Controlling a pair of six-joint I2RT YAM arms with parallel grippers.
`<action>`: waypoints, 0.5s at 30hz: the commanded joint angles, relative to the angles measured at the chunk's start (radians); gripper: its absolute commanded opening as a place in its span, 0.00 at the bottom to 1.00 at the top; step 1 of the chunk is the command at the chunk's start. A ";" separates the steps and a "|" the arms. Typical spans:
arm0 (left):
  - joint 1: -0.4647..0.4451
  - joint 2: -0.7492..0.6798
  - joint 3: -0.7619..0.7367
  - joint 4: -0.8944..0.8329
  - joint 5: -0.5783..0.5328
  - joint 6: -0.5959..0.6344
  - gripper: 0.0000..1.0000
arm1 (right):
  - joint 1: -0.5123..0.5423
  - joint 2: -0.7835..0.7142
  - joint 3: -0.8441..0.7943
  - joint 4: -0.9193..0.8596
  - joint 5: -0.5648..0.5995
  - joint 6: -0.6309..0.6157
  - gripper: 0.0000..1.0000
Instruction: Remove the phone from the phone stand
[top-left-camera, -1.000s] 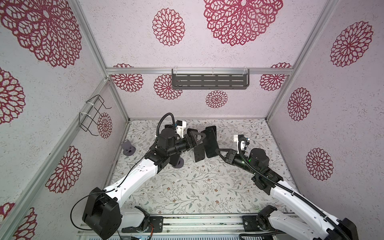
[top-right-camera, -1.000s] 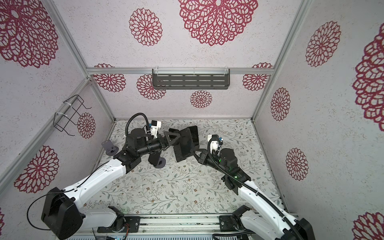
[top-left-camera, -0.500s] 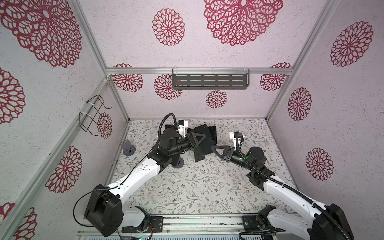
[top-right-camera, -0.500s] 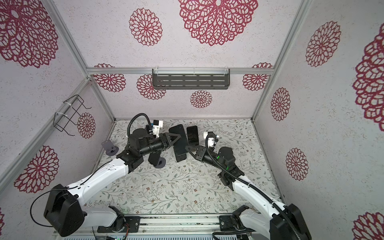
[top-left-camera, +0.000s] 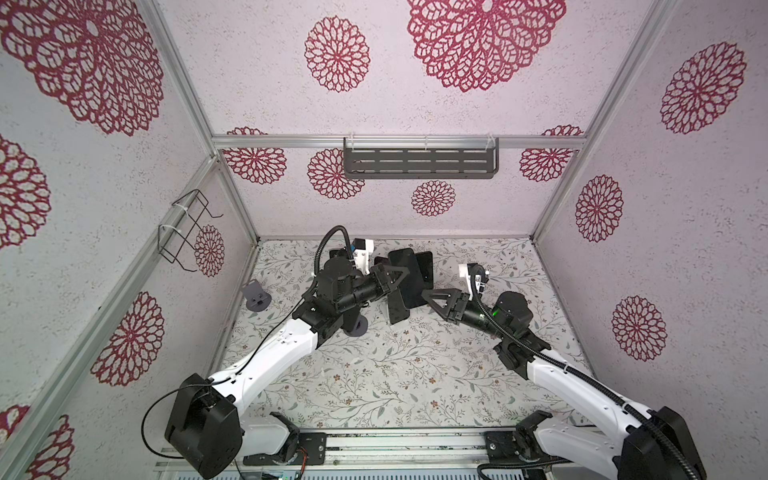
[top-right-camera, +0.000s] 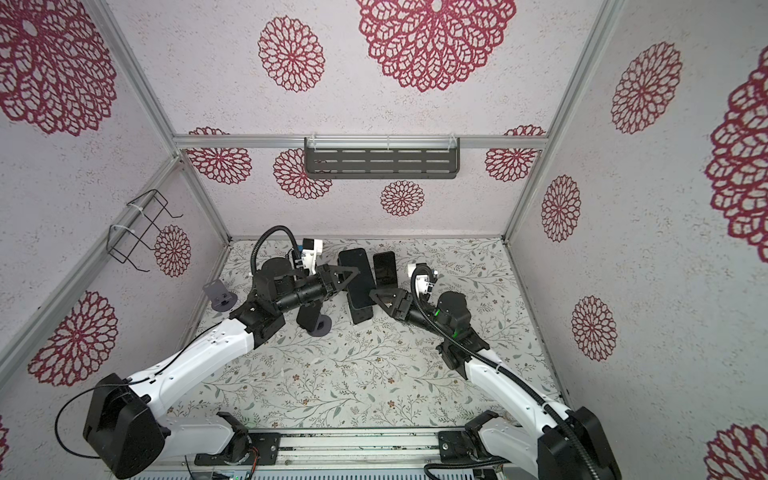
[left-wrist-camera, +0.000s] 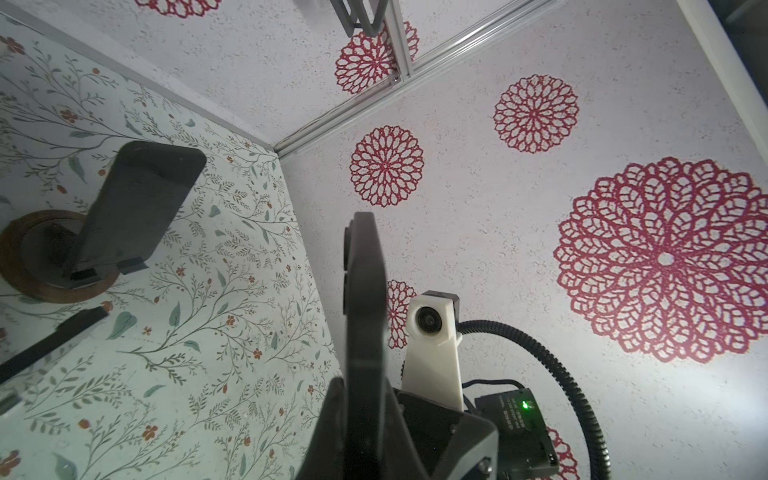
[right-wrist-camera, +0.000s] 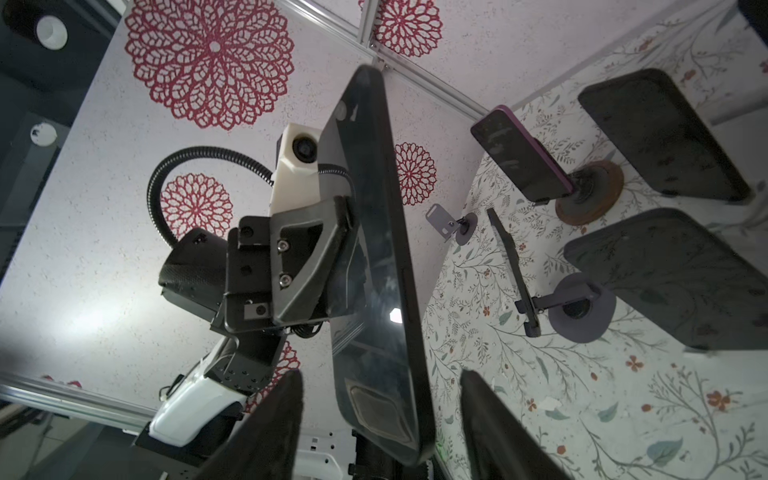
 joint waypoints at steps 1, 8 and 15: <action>0.001 0.007 0.073 -0.064 -0.028 0.050 0.00 | -0.045 -0.063 0.065 -0.143 0.015 -0.077 0.79; -0.005 0.075 0.225 -0.350 -0.060 0.143 0.00 | 0.034 -0.034 0.428 -0.953 0.386 -0.489 0.91; -0.018 0.138 0.304 -0.475 -0.078 0.195 0.00 | 0.183 0.102 0.661 -1.206 0.515 -0.619 0.91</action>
